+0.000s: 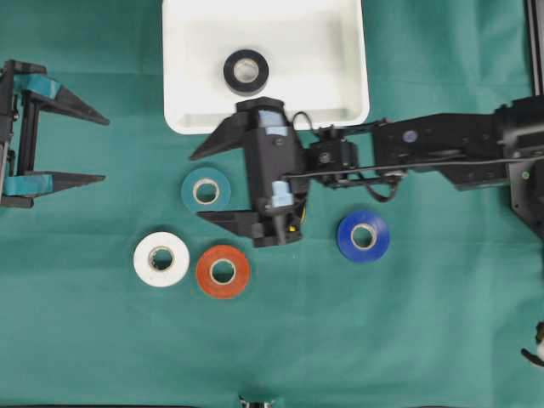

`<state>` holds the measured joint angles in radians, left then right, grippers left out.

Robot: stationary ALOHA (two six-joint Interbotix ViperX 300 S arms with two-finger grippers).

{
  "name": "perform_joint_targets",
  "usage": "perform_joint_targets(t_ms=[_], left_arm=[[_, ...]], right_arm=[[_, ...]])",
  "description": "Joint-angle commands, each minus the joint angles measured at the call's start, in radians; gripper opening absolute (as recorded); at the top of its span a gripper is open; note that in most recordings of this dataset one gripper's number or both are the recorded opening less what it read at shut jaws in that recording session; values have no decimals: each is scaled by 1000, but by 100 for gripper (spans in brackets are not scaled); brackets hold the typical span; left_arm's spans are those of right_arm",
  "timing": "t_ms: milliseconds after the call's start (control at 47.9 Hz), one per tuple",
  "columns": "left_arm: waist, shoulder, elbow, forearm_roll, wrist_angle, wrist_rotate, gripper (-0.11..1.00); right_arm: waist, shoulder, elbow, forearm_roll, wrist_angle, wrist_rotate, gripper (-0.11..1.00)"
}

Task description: Pick up the tape from a random location and place it into the white case.

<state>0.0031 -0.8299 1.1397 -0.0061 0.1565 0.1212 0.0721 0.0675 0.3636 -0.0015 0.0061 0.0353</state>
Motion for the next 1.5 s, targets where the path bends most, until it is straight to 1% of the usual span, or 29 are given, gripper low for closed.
perform_joint_targets(t_ms=[0, 188, 313, 543, 668, 856, 1044, 1169, 1316, 1483], left_arm=[[-2, 3, -9, -3, -2, 0, 98], [-2, 3, -11, -3, 2, 0, 98], [-2, 3, -9, -3, 6, 0, 98], [-2, 3, -9, -3, 6, 0, 98], [-2, 3, -9, -3, 5, 0, 98], [-2, 3, -11, -3, 6, 0, 98], [-2, 3, -11, -3, 5, 0, 98], [-2, 3, -11, -3, 6, 2, 98], [-2, 3, -11, -3, 5, 0, 98], [-2, 3, -11, -3, 5, 0, 98]], right_arm=[[2, 12, -67, 0, 2, 0, 92], [2, 66, -144, 0, 17, 0, 92], [2, 91, -175, -3, 31, -2, 92], [2, 98, -187, -3, 41, -2, 92], [-2, 98, -187, -3, 74, 2, 92], [-2, 104, -201, 5, 167, 11, 92], [-2, 137, -258, 0, 348, 80, 92], [-2, 155, -288, 0, 474, 103, 92], [-2, 170, -311, 0, 572, 121, 92], [-2, 196, -334, 0, 649, 127, 92]])
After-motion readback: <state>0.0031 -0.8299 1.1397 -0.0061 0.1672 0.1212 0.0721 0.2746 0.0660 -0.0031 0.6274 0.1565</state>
